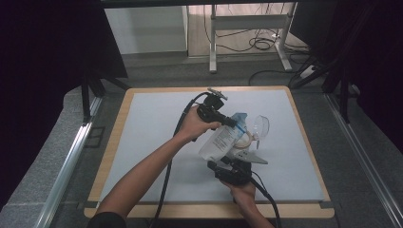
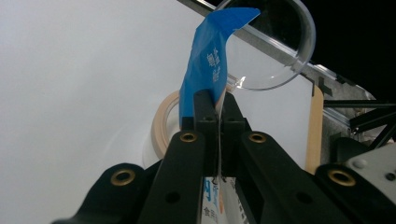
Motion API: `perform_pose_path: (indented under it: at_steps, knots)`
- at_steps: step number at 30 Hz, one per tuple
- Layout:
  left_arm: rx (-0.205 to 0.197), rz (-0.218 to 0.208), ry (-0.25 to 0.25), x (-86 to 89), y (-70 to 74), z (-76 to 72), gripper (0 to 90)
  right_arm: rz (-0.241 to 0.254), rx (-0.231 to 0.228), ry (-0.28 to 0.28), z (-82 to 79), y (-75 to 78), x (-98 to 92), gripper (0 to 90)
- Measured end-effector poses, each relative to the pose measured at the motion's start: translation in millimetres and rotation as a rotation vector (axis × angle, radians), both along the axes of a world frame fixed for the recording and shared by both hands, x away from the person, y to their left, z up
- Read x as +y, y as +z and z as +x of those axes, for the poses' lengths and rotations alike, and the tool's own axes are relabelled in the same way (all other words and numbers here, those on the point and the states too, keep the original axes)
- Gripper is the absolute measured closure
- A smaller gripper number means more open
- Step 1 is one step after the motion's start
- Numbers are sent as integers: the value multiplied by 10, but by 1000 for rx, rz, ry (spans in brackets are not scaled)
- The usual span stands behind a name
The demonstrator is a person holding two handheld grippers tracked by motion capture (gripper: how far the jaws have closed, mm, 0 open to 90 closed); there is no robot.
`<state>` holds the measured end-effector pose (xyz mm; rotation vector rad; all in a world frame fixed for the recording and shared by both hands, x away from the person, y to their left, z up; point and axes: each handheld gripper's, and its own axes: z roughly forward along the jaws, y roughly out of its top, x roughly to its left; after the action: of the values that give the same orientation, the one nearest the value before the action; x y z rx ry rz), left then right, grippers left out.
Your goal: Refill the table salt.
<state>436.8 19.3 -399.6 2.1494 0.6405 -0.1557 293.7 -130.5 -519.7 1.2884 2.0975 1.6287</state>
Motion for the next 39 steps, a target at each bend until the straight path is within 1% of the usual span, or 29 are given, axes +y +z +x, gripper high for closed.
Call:
perform_pose_path:
  at_steps: [5,8,13,14,16,18,20,22,23,25,27,29,33,39]
  knots:
    - [-1,-4,2,34,-3,-21,900,-18,11,17,-7,3,-63,349]
    - [2,-16,6,53,-14,-34,899,-21,11,29,-24,4,-141,337]
    - [0,-28,3,71,-24,-59,899,-36,-4,31,-77,8,-291,331]
    - [1,-29,3,71,-25,-59,899,-45,-5,26,-93,3,-327,331]
    - [4,-34,2,74,-31,-59,899,-58,-6,34,-94,-12,-344,330]
    - [8,-41,1,78,-34,-59,899,-68,6,43,-87,-26,-340,330]
    - [6,-41,1,89,-32,-62,899,-70,15,54,-73,-33,-336,320]
    - [6,-38,-4,103,-29,-62,899,-83,16,70,-60,-30,-343,302]
    - [8,-46,-1,105,-28,-67,899,-87,7,64,-58,-26,-352,299]
    - [12,-55,-2,117,-22,-75,899,-83,13,64,-53,-10,-394,293]
    - [7,-55,-4,128,-17,-80,899,-83,13,54,-43,-2,-440,293]
    - [8,-57,-3,141,-19,-88,899,-68,10,38,-44,12,-485,293]
    - [9,-64,1,180,-34,-99,899,-73,-2,20,-46,33,-580,296]
    - [2,-71,6,257,-53,-108,900,-77,6,-14,-35,8,-709,298]
